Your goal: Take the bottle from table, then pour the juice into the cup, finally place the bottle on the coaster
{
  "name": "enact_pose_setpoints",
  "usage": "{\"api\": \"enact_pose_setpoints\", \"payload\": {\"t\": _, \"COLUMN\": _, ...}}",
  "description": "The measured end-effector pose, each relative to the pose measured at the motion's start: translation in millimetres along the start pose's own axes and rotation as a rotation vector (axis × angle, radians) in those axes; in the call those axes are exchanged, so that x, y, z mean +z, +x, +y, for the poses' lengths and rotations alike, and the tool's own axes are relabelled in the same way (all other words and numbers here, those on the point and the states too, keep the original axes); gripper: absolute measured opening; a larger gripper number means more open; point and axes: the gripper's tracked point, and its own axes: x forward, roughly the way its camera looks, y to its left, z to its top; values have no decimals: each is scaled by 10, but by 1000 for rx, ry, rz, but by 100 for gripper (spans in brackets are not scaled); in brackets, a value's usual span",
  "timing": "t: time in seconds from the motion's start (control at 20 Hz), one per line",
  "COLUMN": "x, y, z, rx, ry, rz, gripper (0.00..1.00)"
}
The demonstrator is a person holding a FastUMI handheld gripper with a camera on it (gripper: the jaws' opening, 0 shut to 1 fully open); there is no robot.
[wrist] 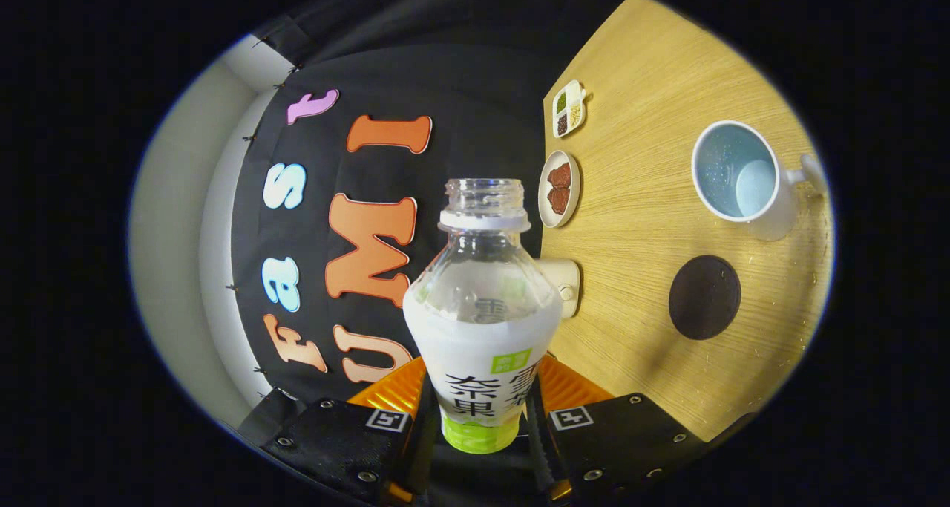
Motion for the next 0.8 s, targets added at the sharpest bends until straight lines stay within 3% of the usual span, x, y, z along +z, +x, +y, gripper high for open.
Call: {"api": "enact_pose_setpoints", "payload": {"t": 0.8, "x": 181, "y": -35, "z": -77, "rx": -24, "ry": 187, "rz": -28, "gripper": 55}}
